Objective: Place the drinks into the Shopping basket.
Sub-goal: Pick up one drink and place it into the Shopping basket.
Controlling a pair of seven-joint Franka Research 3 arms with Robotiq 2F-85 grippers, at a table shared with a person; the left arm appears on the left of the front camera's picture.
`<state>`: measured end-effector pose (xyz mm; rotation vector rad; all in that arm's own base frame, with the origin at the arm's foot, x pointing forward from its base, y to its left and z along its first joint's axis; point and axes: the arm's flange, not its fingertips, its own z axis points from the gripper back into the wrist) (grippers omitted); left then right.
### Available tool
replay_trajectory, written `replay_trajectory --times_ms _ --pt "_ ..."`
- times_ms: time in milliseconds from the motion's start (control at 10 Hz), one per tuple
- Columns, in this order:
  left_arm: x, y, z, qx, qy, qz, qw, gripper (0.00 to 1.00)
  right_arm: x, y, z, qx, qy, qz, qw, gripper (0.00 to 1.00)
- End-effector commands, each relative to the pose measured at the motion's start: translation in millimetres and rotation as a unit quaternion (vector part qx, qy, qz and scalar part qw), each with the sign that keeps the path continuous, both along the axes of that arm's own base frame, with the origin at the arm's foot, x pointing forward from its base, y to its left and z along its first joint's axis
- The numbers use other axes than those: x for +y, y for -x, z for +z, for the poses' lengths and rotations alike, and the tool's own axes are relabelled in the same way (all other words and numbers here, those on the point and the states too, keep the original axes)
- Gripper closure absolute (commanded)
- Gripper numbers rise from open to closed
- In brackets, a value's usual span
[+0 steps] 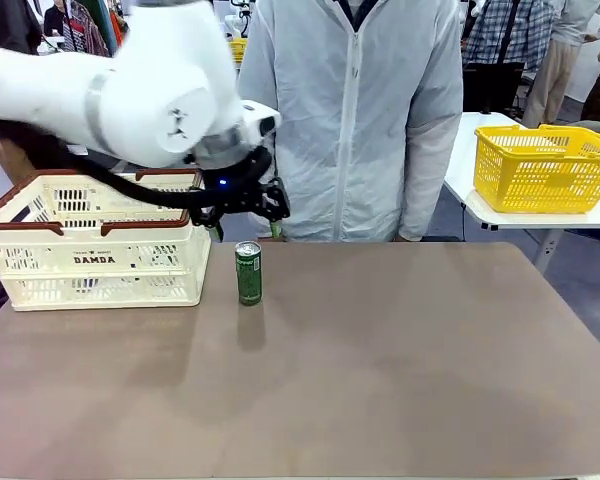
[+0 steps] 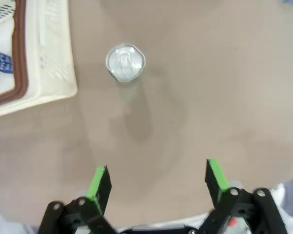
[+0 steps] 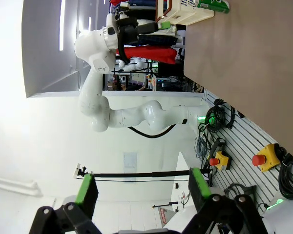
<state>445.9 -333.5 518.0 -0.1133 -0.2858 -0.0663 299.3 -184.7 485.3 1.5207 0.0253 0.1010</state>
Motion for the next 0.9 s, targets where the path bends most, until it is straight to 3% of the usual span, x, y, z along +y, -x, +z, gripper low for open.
replay_trajectory --times_ms 0,100,200,600,800 --pt "-30 -48 -4 0.029 -0.03 0.035 0.999 0.0 -5 1 5 0.009 0.004 0.005 1.0 0.0" --pt "-34 -70 -9 0.027 -0.021 0.041 0.999 0.0 -5 1 5 0.009 0.004 0.005 1.0 0.0" --pt "-13 -17 -10 0.004 -0.018 0.014 1.0 0.0 -5 1 5 0.009 0.004 0.005 1.0 0.0" --pt "-13 -17 -10 0.004 -0.018 0.014 1.0 0.0 -5 1 5 0.009 0.004 0.005 1.0 0.0" --pt "-15 -43 -10 0.008 -0.002 0.036 0.999 0.0 -5 1 5 0.009 0.004 0.005 1.0 0.0"
